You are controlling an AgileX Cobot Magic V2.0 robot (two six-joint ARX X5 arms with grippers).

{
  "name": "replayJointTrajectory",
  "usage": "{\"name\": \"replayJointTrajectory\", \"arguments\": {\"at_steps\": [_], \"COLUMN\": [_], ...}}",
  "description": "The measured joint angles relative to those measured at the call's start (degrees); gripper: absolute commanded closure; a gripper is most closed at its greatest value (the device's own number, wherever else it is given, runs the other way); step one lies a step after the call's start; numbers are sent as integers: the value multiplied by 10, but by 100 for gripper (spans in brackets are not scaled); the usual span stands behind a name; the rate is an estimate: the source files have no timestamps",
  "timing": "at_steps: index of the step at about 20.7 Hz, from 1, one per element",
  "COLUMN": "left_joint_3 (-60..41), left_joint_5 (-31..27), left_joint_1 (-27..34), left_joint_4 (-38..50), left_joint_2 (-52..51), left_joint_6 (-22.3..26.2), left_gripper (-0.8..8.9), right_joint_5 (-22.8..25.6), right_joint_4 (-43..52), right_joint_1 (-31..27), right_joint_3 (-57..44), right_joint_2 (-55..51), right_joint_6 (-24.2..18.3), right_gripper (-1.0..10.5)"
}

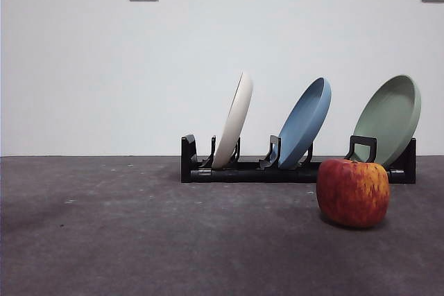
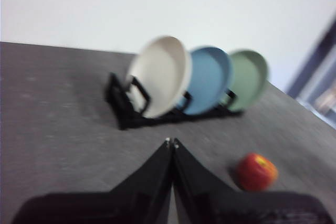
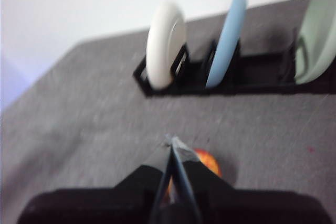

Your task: Take the yellow plate from the plate rack,put the plate on the table,take the apple from the table,put the apple in the plate

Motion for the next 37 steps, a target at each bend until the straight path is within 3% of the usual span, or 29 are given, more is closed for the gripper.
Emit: {"name": "replayJointTrajectory", "arguments": {"at_steps": [8,14,17,20,21,30,37], "left_joint_3": [79,85,85,85,85,91,167], "left_joint_5": [118,134,134,134,134,134,134], "left_joint_1": [0,0,0,0,0,0,-23], "left_joint_4": [-101,-158,-158,-158,-158,-123,-32], "left_joint_2": [85,98,98,98,98,112,231], "left_joint_6": [80,131,139,139,138,112,99], "left_gripper": [820,818,767,342,305,306,306], "right_joint_5": [-54,-54,-54,-54,-53,-53,-53], "right_joint_4": [-181,-243,-243,-243,-243,-243,-243], "right_joint_1": [0,0,0,0,0,0,0], "right_joint_3": [115,125,125,125,125,125,125], "right_joint_2": [96,120,120,120,120,120,120], "right_joint_6": [-122,-172,-177,-177,-177,-171,-171], "right_gripper": [958,948,881,396,305,312,313]}}
